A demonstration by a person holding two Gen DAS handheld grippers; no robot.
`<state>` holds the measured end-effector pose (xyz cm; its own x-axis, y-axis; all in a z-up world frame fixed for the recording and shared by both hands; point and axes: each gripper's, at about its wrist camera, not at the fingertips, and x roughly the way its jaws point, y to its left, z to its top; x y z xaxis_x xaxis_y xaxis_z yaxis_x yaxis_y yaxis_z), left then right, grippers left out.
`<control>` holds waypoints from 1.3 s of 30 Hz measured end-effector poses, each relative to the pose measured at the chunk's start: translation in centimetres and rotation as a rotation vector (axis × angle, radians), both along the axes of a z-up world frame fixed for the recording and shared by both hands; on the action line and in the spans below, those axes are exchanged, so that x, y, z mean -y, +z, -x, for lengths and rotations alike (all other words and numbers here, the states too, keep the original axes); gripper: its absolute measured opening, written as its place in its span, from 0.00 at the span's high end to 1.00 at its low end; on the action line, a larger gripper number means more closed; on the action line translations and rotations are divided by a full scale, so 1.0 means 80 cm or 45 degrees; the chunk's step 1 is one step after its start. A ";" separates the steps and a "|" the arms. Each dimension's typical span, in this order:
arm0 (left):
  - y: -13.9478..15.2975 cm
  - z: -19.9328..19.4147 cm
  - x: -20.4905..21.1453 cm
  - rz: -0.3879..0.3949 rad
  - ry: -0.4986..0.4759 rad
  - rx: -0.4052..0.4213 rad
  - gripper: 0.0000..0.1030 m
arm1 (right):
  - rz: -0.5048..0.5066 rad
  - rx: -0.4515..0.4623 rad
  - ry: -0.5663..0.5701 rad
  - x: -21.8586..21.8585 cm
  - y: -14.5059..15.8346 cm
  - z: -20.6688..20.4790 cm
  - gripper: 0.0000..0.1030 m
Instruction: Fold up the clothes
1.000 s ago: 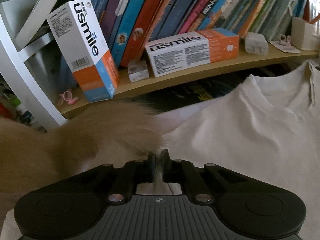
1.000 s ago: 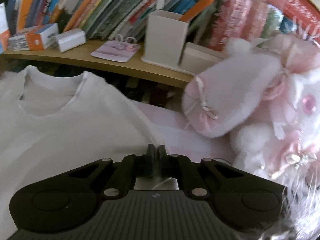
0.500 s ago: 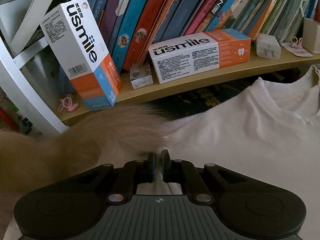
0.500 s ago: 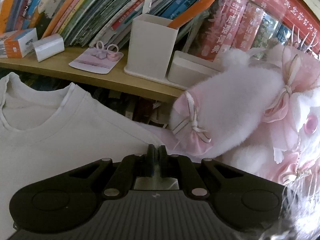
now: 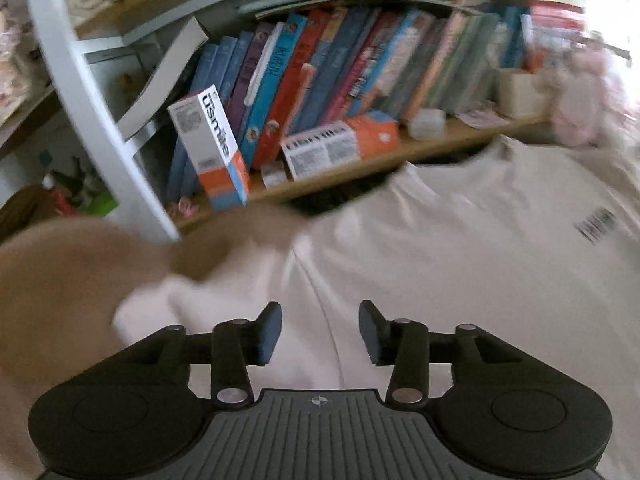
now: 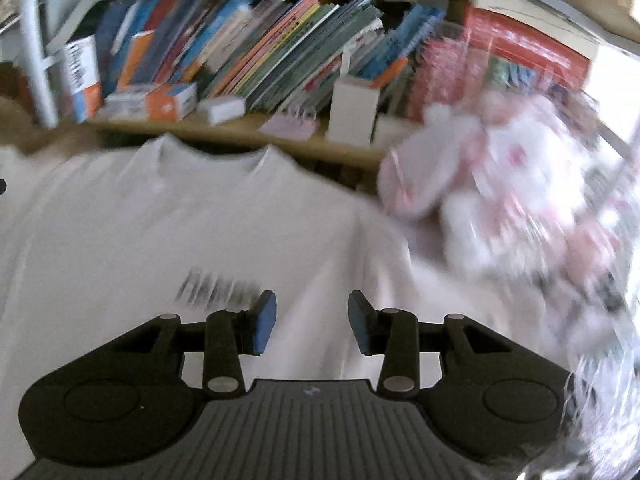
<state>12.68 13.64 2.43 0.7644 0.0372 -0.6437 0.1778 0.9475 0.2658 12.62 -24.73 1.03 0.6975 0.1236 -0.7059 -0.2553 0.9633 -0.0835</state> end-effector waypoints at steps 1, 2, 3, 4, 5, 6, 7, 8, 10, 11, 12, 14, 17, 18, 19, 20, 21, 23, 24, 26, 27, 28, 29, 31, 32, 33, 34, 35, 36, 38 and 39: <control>-0.004 0.025 0.001 0.002 -0.003 -0.020 0.57 | 0.023 -0.012 -0.006 0.000 -0.002 0.024 0.62; -0.007 0.047 0.003 -0.001 -0.007 -0.037 0.57 | 0.043 -0.030 -0.019 0.003 -0.004 0.047 0.62; -0.010 0.067 0.006 -0.006 -0.010 -0.050 0.57 | 0.052 -0.058 -0.045 0.007 -0.008 0.069 0.62; -0.013 0.087 0.007 -0.004 -0.010 -0.070 0.57 | 0.058 -0.089 -0.074 0.011 -0.011 0.091 0.62; -0.016 0.101 0.006 0.017 -0.002 -0.095 0.57 | 0.051 -0.117 -0.111 0.015 -0.015 0.110 0.62; -0.017 0.113 0.004 0.044 0.011 -0.120 0.57 | 0.040 -0.144 -0.150 0.020 -0.018 0.128 0.62; -0.019 0.126 0.002 0.071 0.023 -0.146 0.57 | 0.031 -0.168 -0.190 0.024 -0.022 0.146 0.62; -0.020 0.136 0.002 0.083 0.033 -0.157 0.57 | 0.020 -0.188 -0.227 0.027 -0.026 0.163 0.62; -0.022 0.151 0.001 0.087 0.049 -0.160 0.57 | 0.008 -0.216 -0.284 0.029 -0.032 0.187 0.62; -0.024 0.157 0.000 0.086 0.057 -0.159 0.57 | 0.004 -0.228 -0.310 0.030 -0.035 0.198 0.62; -0.026 0.161 -0.001 0.083 0.061 -0.161 0.57 | 0.000 -0.240 -0.337 0.031 -0.038 0.209 0.62; -0.028 0.165 -0.005 0.083 0.077 -0.168 0.57 | -0.009 -0.248 -0.373 0.031 -0.041 0.223 0.62; -0.028 0.165 -0.013 0.108 0.105 -0.168 0.57 | -0.006 -0.244 -0.405 0.032 -0.043 0.239 0.62; -0.029 0.164 -0.016 0.120 0.115 -0.172 0.57 | 0.002 -0.246 -0.410 0.032 -0.044 0.242 0.62; -0.030 0.164 -0.019 0.129 0.128 -0.180 0.57 | 0.007 -0.249 -0.419 0.033 -0.045 0.245 0.62; -0.031 0.164 -0.021 0.135 0.142 -0.188 0.57 | 0.013 -0.253 -0.428 0.035 -0.045 0.247 0.62; -0.034 0.164 -0.024 0.143 0.157 -0.201 0.57 | 0.015 -0.256 -0.437 0.037 -0.046 0.250 0.62; -0.040 0.164 -0.030 0.161 0.187 -0.232 0.57 | 0.017 -0.262 -0.456 0.042 -0.046 0.256 0.64; -0.043 0.164 -0.033 0.176 0.198 -0.245 0.57 | 0.013 -0.265 -0.462 0.044 -0.046 0.258 0.65; -0.047 0.166 -0.036 0.207 0.204 -0.259 0.57 | 0.007 -0.272 -0.462 0.045 -0.047 0.260 0.68; -0.049 0.166 -0.037 0.219 0.203 -0.270 0.58 | 0.007 -0.276 -0.457 0.045 -0.046 0.260 0.71; -0.051 0.166 -0.038 0.231 0.204 -0.285 0.60 | 0.009 -0.280 -0.451 0.045 -0.046 0.260 0.73; -0.054 0.165 -0.039 0.246 0.207 -0.302 0.63 | 0.008 -0.282 -0.449 0.045 -0.046 0.260 0.75; -0.058 0.165 -0.043 0.282 0.229 -0.325 0.75 | 0.000 -0.284 -0.447 0.044 -0.046 0.260 0.77; -0.057 0.165 -0.047 0.309 0.255 -0.328 0.82 | -0.007 -0.284 -0.445 0.044 -0.046 0.260 0.81; -0.057 0.164 -0.050 0.325 0.267 -0.332 0.88 | -0.015 -0.284 -0.443 0.043 -0.046 0.260 0.86; -0.056 0.164 -0.051 0.337 0.272 -0.338 0.97 | -0.022 -0.284 -0.441 0.042 -0.046 0.261 0.88; -0.056 0.163 -0.052 0.331 0.267 -0.339 0.97 | -0.025 -0.286 -0.434 0.040 -0.046 0.260 0.93; -0.055 0.163 -0.051 0.316 0.258 -0.337 0.98 | -0.027 -0.287 -0.428 0.037 -0.046 0.259 0.95; -0.055 0.162 -0.053 0.299 0.253 -0.335 0.98 | -0.046 -0.293 -0.415 0.031 -0.046 0.258 0.95; -0.054 0.161 -0.056 0.302 0.263 -0.336 0.98 | -0.061 -0.296 -0.408 0.028 -0.046 0.258 0.95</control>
